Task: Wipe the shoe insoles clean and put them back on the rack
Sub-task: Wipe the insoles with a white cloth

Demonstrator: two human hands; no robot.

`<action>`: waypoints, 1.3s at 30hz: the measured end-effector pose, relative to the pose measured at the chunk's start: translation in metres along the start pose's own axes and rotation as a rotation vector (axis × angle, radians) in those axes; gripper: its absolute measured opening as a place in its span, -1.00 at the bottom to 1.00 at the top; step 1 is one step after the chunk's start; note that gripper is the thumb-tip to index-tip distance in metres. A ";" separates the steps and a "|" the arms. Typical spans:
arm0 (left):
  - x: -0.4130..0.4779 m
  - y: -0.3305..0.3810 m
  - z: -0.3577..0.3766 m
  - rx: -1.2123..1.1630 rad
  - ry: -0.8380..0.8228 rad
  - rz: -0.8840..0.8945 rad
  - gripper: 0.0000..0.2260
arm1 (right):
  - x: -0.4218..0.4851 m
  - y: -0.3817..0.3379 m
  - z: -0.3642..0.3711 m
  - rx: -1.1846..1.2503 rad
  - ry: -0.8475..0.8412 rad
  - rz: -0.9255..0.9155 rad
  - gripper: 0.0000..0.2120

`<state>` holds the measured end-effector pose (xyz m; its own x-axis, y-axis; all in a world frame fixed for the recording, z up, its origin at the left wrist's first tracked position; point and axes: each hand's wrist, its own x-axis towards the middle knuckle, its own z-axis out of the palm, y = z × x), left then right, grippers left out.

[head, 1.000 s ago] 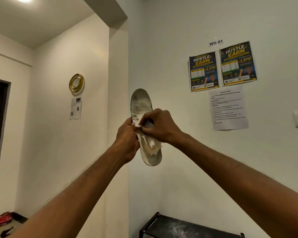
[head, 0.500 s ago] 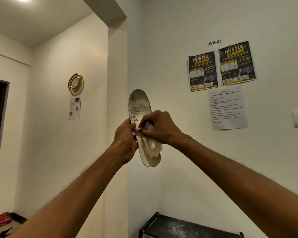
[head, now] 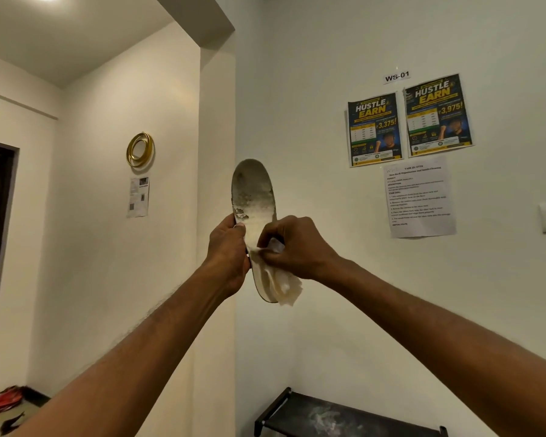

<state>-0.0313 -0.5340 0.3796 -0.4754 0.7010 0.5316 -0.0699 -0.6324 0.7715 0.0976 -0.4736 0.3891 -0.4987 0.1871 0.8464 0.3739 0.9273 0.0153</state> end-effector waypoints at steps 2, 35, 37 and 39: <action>-0.002 0.000 -0.002 0.012 -0.008 0.007 -0.67 | 0.007 0.005 -0.006 0.003 0.088 0.071 -0.89; -0.013 -0.355 -0.409 0.209 0.653 -0.536 -0.73 | -0.121 -0.022 0.546 0.521 -0.523 0.341 -0.92; -0.032 -0.414 -0.440 0.232 0.718 -0.621 -0.75 | -0.166 -0.017 0.604 0.558 -0.607 0.369 -0.92; -0.055 -0.468 -0.465 0.239 0.778 -0.716 -0.74 | -0.215 -0.013 0.653 0.577 -0.704 0.398 -0.93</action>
<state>-0.3798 -0.4298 -0.1729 -0.8240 0.4273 -0.3720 -0.4200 -0.0199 0.9073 -0.3113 -0.3141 -0.1405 -0.8400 0.4952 0.2220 0.2698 0.7360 -0.6209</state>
